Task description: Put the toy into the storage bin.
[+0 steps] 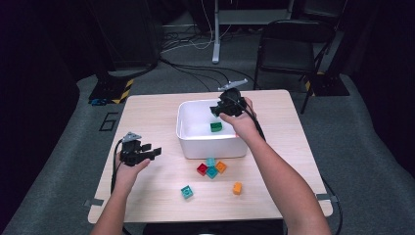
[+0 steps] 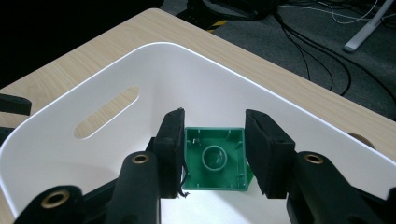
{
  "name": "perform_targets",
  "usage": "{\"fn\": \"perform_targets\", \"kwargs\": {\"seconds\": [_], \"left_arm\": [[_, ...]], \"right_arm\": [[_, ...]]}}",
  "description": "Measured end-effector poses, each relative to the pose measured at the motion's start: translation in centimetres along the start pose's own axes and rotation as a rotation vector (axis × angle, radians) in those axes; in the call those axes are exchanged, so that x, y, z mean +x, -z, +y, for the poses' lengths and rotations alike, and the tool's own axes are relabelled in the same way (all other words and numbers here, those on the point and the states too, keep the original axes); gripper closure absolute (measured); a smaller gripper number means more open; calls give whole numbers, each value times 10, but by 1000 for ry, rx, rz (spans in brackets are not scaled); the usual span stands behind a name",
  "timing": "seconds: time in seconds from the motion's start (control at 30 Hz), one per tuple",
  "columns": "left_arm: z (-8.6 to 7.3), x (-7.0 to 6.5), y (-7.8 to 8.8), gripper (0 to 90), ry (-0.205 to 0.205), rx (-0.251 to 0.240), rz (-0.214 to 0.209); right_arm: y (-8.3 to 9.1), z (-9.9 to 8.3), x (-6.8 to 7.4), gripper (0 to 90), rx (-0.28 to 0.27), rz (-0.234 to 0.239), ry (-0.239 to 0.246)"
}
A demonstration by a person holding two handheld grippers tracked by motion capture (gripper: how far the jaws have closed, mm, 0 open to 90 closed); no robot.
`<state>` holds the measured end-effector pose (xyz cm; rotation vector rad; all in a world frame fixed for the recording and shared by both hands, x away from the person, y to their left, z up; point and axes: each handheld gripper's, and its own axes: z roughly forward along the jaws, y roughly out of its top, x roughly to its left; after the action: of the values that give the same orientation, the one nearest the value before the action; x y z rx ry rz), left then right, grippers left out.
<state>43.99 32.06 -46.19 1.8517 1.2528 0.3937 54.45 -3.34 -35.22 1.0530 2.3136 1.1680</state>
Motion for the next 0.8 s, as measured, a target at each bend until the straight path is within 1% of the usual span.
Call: {"fn": "perform_targets", "kwargs": {"seconds": [0.07, 0.13, 0.2, 0.27, 0.3, 0.37, 0.47, 0.5, 0.57, 0.63, 0.67, 0.77, 0.8], "left_arm": [[0, 0, 0, 429, 0, -1, -1], [0, 1, 1, 429, -4, 4, -4], [1, 1, 1, 429, -1, 5, -4], [1, 1, 1, 429, 0, 6, -3], [1, 1, 1, 429, -1, 6, -4], [1, 0, 1, 429, -3, 5, -3], [0, 0, 0, 429, 0, -2, 1], [0, 0, 0, 429, -1, -2, 2], [1, 1, 1, 429, -3, 5, 0], [1, 0, 1, 429, -2, 6, -2], [0, 0, 1, 429, -2, 6, -1], [0, 0, 1, 429, -1, 6, -2], [0, 0, 1, 429, -1, 6, -2]], "right_arm": [[-2, -1, -1, 576, 14, 1, -4], [-3, -2, -1, 556, 16, -2, -2], [-1, -3, 0, 541, 14, 1, -6], [2, -3, 0, 530, 6, -3, 10], [3, -3, 1, 529, 3, -1, 9], [9, -3, 4, 522, -5, 6, 4], [17, -3, 9, 517, -10, 14, 19], [20, -4, 11, 517, -15, 18, 34], [27, -6, 15, 517, -12, 35, 34], [34, -8, 20, 515, -12, 56, 33], [37, -10, 22, 514, -13, 62, 43], [48, -17, 29, 511, -28, 67, 63], [51, -19, 30, 511, -33, 70, 59]]}}
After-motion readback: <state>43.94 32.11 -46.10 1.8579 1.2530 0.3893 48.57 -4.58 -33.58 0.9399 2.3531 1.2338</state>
